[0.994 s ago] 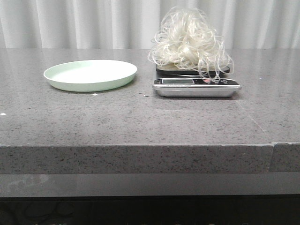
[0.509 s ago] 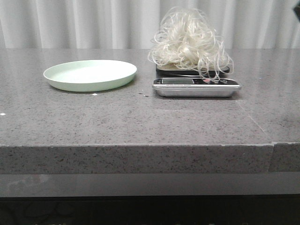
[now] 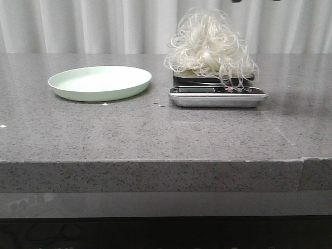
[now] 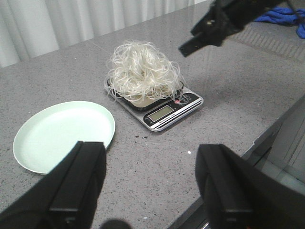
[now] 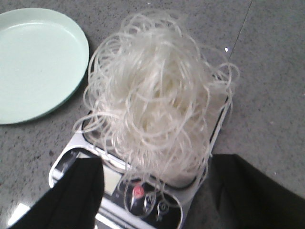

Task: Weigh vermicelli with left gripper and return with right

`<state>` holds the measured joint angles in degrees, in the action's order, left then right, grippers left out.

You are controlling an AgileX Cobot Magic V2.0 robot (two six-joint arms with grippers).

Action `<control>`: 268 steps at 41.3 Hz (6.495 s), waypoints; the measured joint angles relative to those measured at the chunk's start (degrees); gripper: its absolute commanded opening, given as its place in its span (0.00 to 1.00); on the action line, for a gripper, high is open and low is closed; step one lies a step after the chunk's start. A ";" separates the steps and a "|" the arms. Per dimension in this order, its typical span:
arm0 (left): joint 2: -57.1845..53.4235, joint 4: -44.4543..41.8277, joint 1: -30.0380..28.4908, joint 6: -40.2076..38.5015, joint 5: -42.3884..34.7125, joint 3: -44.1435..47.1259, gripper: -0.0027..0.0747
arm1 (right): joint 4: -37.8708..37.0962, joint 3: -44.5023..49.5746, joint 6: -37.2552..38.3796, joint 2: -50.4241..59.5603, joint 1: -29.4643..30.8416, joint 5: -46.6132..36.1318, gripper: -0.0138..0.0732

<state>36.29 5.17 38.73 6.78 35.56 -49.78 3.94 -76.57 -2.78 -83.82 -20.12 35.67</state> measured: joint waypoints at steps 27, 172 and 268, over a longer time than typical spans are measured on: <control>0.00 0.00 0.00 0.00 0.20 0.57 0.64 | -1.01 -21.90 -0.22 -25.13 0.00 1.35 0.64; 0.00 0.00 0.00 0.00 0.20 0.67 0.64 | -1.49 25.27 2.03 48.42 -8.08 13.15 0.73; -36.52 -1.12 -38.18 0.00 -30.04 49.93 0.22 | -1.58 26.79 2.10 53.37 -8.08 17.98 0.34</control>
<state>-0.23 4.05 0.55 6.78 5.52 0.15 2.36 -49.77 -0.67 -30.45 -28.20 53.65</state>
